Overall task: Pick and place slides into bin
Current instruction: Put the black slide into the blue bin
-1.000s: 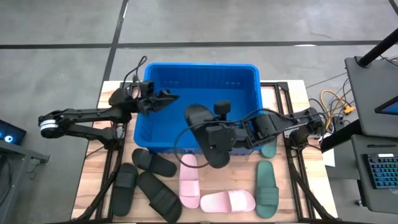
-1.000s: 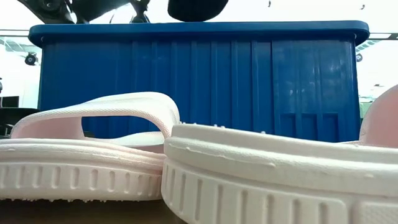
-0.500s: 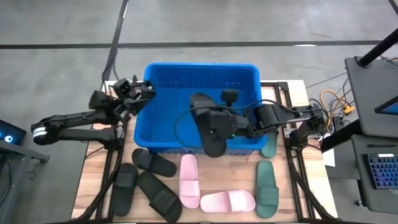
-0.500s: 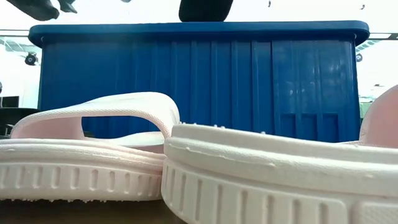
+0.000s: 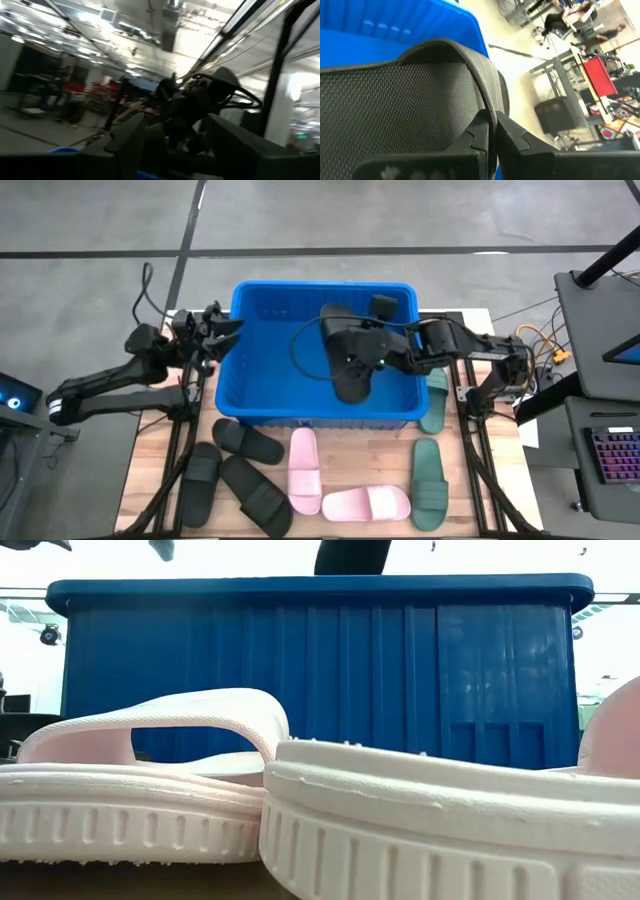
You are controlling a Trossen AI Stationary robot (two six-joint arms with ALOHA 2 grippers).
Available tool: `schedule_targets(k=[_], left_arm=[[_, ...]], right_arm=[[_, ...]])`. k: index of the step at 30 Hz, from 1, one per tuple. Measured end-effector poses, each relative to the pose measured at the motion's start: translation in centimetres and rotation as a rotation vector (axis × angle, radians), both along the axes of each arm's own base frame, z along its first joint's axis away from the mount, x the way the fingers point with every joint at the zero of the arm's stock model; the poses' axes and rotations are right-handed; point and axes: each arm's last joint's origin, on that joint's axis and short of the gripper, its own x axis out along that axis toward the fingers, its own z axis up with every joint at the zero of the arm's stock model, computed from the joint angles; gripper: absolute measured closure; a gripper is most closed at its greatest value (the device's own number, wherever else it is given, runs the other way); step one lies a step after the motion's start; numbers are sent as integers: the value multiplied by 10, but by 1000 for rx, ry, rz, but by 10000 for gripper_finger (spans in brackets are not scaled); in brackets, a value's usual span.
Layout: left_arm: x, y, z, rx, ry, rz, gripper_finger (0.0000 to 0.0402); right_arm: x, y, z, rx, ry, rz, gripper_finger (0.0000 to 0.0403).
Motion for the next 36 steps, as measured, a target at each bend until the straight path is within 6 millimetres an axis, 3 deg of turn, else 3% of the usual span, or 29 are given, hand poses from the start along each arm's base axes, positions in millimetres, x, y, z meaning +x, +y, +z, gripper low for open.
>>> schedule_targets(k=[15, 21, 27, 36], left_arm=[[-28, -8, -4, -2, 37, 92, 204], [-34, -9, -6, -19, 38, 121, 204], [-33, -8, -7, -37, 45, 142, 204], [-23, -4, -11, -52, 88, 144, 204]], right_arm=[[0, -48, -25, 1, 174, -76, 394], [-20, -65, -31, 91, 108, -114, 394], [-43, -66, -40, 43, -29, -88, 394], [-60, -72, -95, 26, 18, -113, 394]])
